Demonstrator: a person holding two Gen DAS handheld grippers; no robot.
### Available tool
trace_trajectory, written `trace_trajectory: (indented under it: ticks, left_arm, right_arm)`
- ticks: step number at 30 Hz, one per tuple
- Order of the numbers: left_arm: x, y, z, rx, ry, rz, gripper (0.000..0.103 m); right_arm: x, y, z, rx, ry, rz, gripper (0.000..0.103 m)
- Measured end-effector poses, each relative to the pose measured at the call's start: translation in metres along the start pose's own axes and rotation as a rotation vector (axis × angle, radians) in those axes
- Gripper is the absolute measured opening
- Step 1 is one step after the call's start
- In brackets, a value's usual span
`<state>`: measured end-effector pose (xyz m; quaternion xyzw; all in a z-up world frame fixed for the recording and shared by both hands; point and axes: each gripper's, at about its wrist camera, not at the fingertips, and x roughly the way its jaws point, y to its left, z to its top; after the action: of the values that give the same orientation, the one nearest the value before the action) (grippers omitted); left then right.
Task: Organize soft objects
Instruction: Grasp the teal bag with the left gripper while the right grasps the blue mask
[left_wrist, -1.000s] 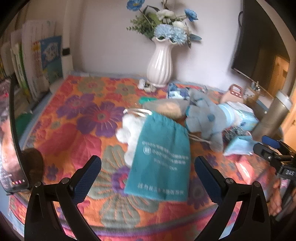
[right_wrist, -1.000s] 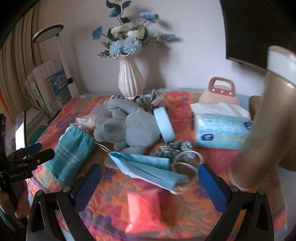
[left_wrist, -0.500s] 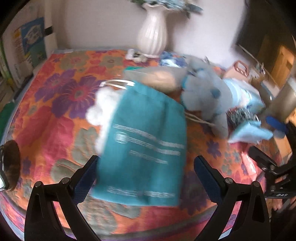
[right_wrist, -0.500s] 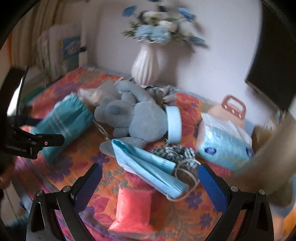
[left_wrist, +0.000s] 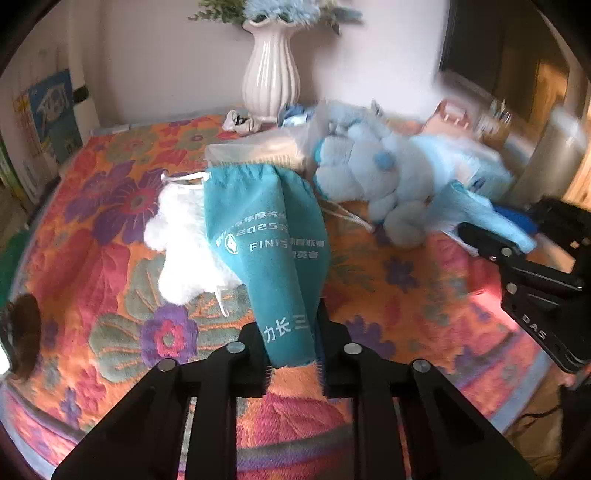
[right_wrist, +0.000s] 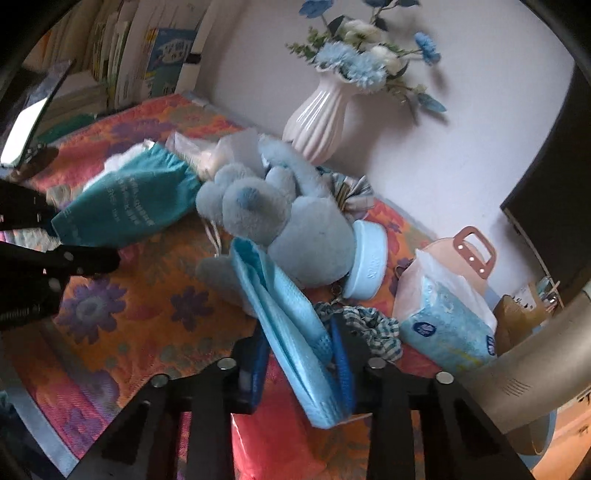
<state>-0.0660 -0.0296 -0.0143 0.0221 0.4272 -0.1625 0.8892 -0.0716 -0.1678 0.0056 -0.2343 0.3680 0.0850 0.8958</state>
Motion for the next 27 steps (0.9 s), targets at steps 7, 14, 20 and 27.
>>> trace_trajectory:
  ticks: [7,14,20,27]
  left_arm:
    - [-0.040,0.012,-0.006,-0.015,-0.095,-0.177,0.014]
    - [-0.036,0.005,-0.028,0.025,-0.015,-0.283,0.014]
    - [-0.024,0.007,-0.030,-0.011,0.014,-0.230,0.054]
    - [-0.019,0.013,-0.005,-0.053,-0.033,-0.150,0.091]
  right_arm:
    - [-0.028,-0.029,0.013,0.208,-0.023,0.136,0.025]
    - [-0.039,-0.055,0.005,0.494,0.057,0.467,0.026]
    - [-0.010,-0.054,-0.015,0.591,0.153,0.583,0.026]
    - [0.002,-0.053,-0.007,0.624,0.142,0.659,0.026]
